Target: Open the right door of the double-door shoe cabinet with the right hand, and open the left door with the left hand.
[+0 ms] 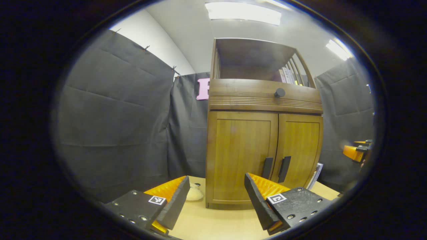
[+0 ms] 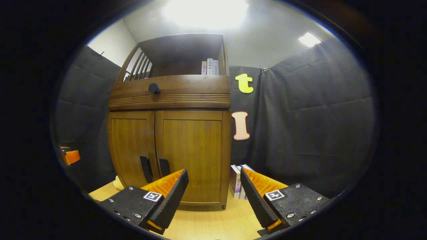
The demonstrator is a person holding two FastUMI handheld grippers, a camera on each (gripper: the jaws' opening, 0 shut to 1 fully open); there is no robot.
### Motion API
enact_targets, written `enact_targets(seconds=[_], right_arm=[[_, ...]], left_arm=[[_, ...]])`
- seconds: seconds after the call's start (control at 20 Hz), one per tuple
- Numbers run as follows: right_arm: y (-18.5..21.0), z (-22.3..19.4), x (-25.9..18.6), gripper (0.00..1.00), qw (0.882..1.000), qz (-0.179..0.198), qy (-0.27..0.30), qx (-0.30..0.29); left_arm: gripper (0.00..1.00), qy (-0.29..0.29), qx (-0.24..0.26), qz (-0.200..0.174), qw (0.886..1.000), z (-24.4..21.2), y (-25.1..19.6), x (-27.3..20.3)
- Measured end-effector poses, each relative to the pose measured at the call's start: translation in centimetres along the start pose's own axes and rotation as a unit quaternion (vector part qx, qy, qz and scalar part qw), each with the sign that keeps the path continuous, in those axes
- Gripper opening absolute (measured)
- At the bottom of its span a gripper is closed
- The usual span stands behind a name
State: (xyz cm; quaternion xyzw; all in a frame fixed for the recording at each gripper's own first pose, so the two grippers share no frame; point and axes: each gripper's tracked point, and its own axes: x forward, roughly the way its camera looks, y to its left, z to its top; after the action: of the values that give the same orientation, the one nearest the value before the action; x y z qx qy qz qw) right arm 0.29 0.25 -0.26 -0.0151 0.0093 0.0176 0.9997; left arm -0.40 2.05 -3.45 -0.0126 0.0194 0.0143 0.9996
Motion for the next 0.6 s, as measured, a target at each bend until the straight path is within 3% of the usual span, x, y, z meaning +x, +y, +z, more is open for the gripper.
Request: enact_targets(seconds=[0.35,0.6], right_arm=[[0.8,-0.1,0.0,0.96,1.000,0.019,0.001,-0.005],[2.6,0.4,0.3,0.96,0.998,0.055,-0.003,0.012]], left_arm=[[1.00,0.002,-0.008,0.008,1.000,-0.7,1.2,-0.3],[1.00,0.008,-0.014,0.017,1.000,-1.6,2.3,-0.8]])
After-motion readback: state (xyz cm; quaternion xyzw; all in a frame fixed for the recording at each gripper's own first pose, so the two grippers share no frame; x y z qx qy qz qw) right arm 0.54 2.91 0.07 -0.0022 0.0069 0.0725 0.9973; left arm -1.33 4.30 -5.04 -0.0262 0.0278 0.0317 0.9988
